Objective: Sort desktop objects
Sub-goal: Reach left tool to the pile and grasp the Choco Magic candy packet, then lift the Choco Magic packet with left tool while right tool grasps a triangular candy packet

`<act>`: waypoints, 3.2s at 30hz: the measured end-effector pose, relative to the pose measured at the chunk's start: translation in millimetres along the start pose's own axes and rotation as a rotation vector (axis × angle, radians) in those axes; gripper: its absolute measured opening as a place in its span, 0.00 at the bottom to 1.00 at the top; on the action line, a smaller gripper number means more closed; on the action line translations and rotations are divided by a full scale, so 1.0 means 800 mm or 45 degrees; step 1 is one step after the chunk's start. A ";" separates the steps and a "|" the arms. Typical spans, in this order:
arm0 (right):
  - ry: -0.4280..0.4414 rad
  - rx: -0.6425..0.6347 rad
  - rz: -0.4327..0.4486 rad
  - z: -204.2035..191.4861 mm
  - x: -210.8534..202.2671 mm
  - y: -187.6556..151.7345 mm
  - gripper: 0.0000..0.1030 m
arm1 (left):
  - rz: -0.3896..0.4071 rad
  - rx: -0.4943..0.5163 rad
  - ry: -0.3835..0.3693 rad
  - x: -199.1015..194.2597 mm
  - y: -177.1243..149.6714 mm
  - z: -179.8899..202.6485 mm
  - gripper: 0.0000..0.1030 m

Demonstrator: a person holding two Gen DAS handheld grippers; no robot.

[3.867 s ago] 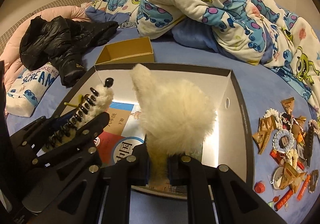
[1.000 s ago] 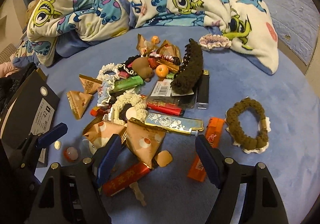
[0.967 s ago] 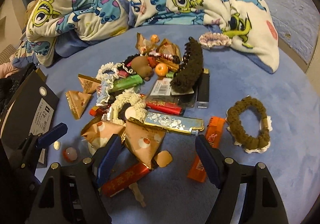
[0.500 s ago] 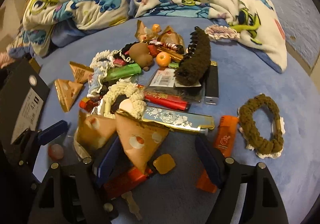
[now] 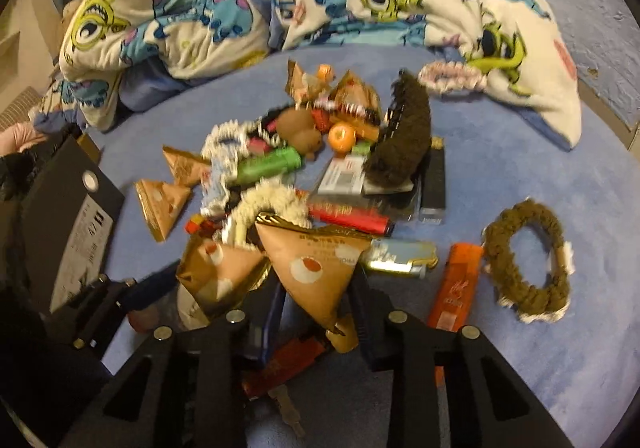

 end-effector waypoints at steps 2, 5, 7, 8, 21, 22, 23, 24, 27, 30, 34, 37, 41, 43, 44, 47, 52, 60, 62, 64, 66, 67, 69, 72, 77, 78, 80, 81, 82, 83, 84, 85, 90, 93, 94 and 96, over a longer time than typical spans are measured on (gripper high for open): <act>-0.002 0.005 0.036 0.001 -0.009 0.006 0.31 | 0.007 -0.003 0.000 -0.003 0.002 -0.001 0.60; -0.014 0.023 0.092 0.010 -0.021 0.014 0.31 | 0.033 -0.018 -0.002 -0.012 0.007 -0.003 0.60; -0.031 0.041 0.121 0.018 -0.027 0.018 0.31 | 0.053 -0.034 0.000 -0.019 0.011 -0.007 0.60; -0.035 0.046 0.123 0.021 -0.028 0.019 0.31 | 0.060 -0.039 0.001 -0.022 0.012 -0.009 0.60; -0.013 0.027 0.147 0.016 -0.039 0.025 0.31 | 0.164 -0.139 0.084 -0.081 0.030 -0.051 0.60; -0.010 0.024 0.147 0.013 -0.041 0.024 0.31 | 0.170 -0.143 0.083 -0.086 0.031 -0.052 0.60; -0.011 0.013 0.147 0.007 -0.043 0.025 0.31 | 0.181 -0.152 0.076 -0.092 0.033 -0.055 0.60; -0.009 0.003 0.150 0.003 -0.045 0.025 0.31 | 0.192 -0.160 0.062 -0.100 0.035 -0.057 0.60; -0.015 -0.033 0.159 -0.015 -0.054 0.024 0.31 | 0.227 -0.190 0.003 -0.117 0.038 -0.064 0.60; -0.018 -0.054 0.162 -0.027 -0.058 0.021 0.31 | 0.237 -0.190 -0.019 -0.124 0.037 -0.066 0.60; -0.029 -0.058 0.152 -0.030 -0.057 0.015 0.31 | 0.225 -0.195 -0.085 -0.121 0.032 -0.062 0.60; -0.037 -0.055 0.147 -0.026 -0.056 0.014 0.31 | 0.222 -0.168 -0.110 -0.116 0.031 -0.053 0.60; -0.043 -0.039 0.151 -0.019 -0.056 0.016 0.31 | 0.237 -0.161 -0.173 -0.115 0.031 -0.043 0.61; -0.039 -0.025 0.149 -0.014 -0.056 0.017 0.31 | 0.233 -0.163 -0.211 -0.111 0.029 -0.038 0.61; -0.043 -0.020 0.149 -0.011 -0.055 0.017 0.31 | 0.227 -0.163 -0.225 -0.108 0.029 -0.037 0.62; -0.048 -0.004 0.143 -0.003 -0.053 0.016 0.31 | 0.192 -0.148 -0.248 -0.094 0.022 -0.029 0.64; -0.051 0.032 0.148 0.011 -0.055 0.017 0.31 | 0.180 -0.095 -0.242 -0.087 0.018 -0.014 0.63; -0.047 0.059 0.135 0.022 -0.053 0.016 0.31 | 0.082 -0.083 -0.257 -0.057 -0.002 -0.011 0.61; -0.045 0.057 0.136 0.023 -0.053 0.016 0.31 | 0.052 -0.075 -0.247 -0.047 -0.006 -0.008 0.61; -0.044 0.060 0.135 0.023 -0.053 0.016 0.31 | 0.027 -0.068 -0.236 -0.037 -0.011 -0.005 0.61; -0.042 0.060 0.135 0.024 -0.053 0.015 0.31 | -0.005 -0.068 -0.227 -0.027 -0.017 -0.004 0.61; -0.042 0.059 0.136 0.024 -0.053 0.016 0.31 | -0.015 -0.068 -0.227 -0.022 -0.019 -0.003 0.61; -0.042 0.057 0.136 0.025 -0.053 0.015 0.31 | -0.007 -0.067 -0.221 -0.020 -0.018 -0.003 0.60; -0.048 0.042 0.127 0.023 -0.052 0.014 0.31 | 0.000 -0.081 -0.219 -0.019 -0.017 -0.004 0.46; -0.049 0.027 0.114 0.021 -0.048 0.010 0.31 | -0.009 -0.093 -0.196 -0.018 -0.015 -0.008 0.37; -0.050 0.023 0.113 0.020 -0.048 0.010 0.31 | -0.009 -0.090 -0.194 -0.018 -0.014 -0.008 0.36; -0.049 0.019 0.113 0.019 -0.048 0.009 0.31 | -0.008 -0.082 -0.192 -0.020 -0.013 -0.007 0.36; -0.050 0.016 0.112 0.019 -0.048 0.009 0.31 | -0.005 -0.081 -0.190 -0.021 -0.012 -0.007 0.35; -0.051 0.012 0.110 0.018 -0.048 0.008 0.31 | 0.000 -0.080 -0.185 -0.023 -0.011 -0.008 0.35; -0.051 0.010 0.109 0.017 -0.048 0.008 0.31 | 0.001 -0.080 -0.183 -0.023 -0.010 -0.007 0.35; -0.051 0.008 0.108 0.017 -0.047 0.008 0.31 | 0.008 -0.082 -0.180 -0.026 -0.008 -0.008 0.35; -0.054 0.003 0.108 0.016 -0.047 0.008 0.31 | 0.019 -0.084 -0.177 -0.029 -0.006 -0.009 0.35; -0.057 -0.013 0.115 0.013 -0.049 0.009 0.31 | 0.062 -0.122 -0.138 -0.049 0.009 -0.022 0.35; -0.054 -0.023 0.120 0.010 -0.052 0.011 0.31 | 0.096 -0.153 -0.108 -0.065 0.019 -0.032 0.35; -0.055 -0.029 0.124 0.008 -0.054 0.012 0.31 | 0.107 -0.160 -0.102 -0.071 0.022 -0.035 0.35; -0.059 -0.037 0.130 0.004 -0.058 0.011 0.31 | 0.112 -0.165 -0.074 -0.081 0.028 -0.040 0.35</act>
Point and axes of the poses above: each gripper's, at about its wrist camera, not at the fingertips, and x roughly the way its jaws point, z to its right, y to its top, the point moved 4 cm from there along x, roughly the way its jaws point, and after that the axes turned 4 degrees about z, right-handed, at the moved point
